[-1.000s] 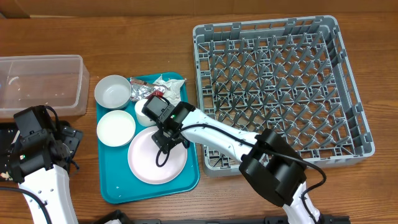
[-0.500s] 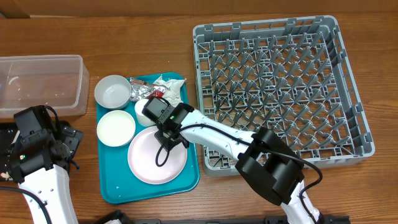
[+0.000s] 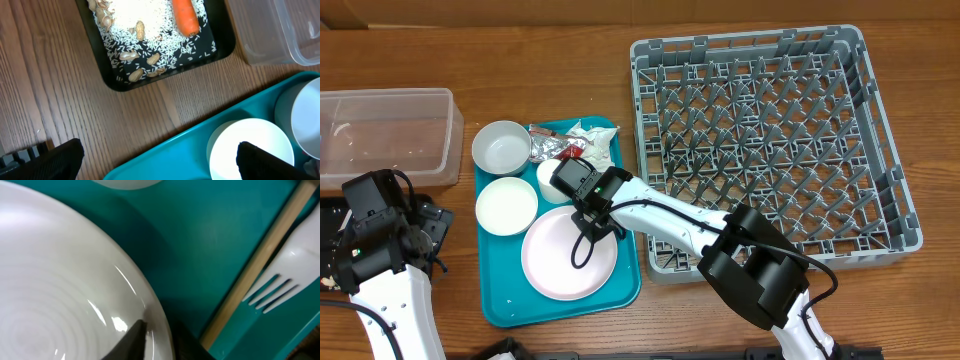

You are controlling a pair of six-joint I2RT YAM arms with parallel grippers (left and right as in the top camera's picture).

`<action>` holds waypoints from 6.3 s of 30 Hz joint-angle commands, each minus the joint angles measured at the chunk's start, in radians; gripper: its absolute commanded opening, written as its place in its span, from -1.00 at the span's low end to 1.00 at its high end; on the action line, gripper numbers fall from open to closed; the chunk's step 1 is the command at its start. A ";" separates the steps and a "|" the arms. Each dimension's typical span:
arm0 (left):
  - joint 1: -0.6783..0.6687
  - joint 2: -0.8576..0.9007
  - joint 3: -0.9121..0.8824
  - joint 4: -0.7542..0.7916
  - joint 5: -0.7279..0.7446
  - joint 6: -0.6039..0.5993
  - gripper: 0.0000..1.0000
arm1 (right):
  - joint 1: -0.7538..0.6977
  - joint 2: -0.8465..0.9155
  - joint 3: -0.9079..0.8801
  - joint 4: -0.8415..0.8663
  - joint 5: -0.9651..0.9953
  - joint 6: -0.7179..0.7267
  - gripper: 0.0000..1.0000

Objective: Sort waste into correct bins and load items into the dishwasher rack
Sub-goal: 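Grasp the rim of the pink-white plate with the right gripper, then lift the plate and carry it to the back of the rack, then stand the plate upright in the rack slots and release it, then move the left gripper to the white bowl on the teal tray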

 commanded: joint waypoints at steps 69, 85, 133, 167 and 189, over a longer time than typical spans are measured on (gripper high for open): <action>0.004 -0.007 0.019 -0.002 -0.003 -0.021 1.00 | -0.661 -0.291 0.220 -0.134 0.825 0.032 -0.92; 0.004 -0.007 0.019 -0.002 -0.003 -0.021 0.99 | -0.623 -0.290 0.101 -0.084 0.802 0.032 -0.92; 0.004 -0.007 0.019 -0.002 -0.003 -0.021 0.99 | -0.283 -0.122 0.537 -0.354 -0.280 0.078 1.00; 0.004 -0.007 0.019 -0.002 -0.003 -0.021 0.99 | -0.688 -0.422 0.679 -0.578 0.160 0.108 1.00; 0.004 -0.007 0.019 0.020 0.220 -0.100 1.00 | -0.793 -0.418 0.679 -0.625 0.160 0.108 1.00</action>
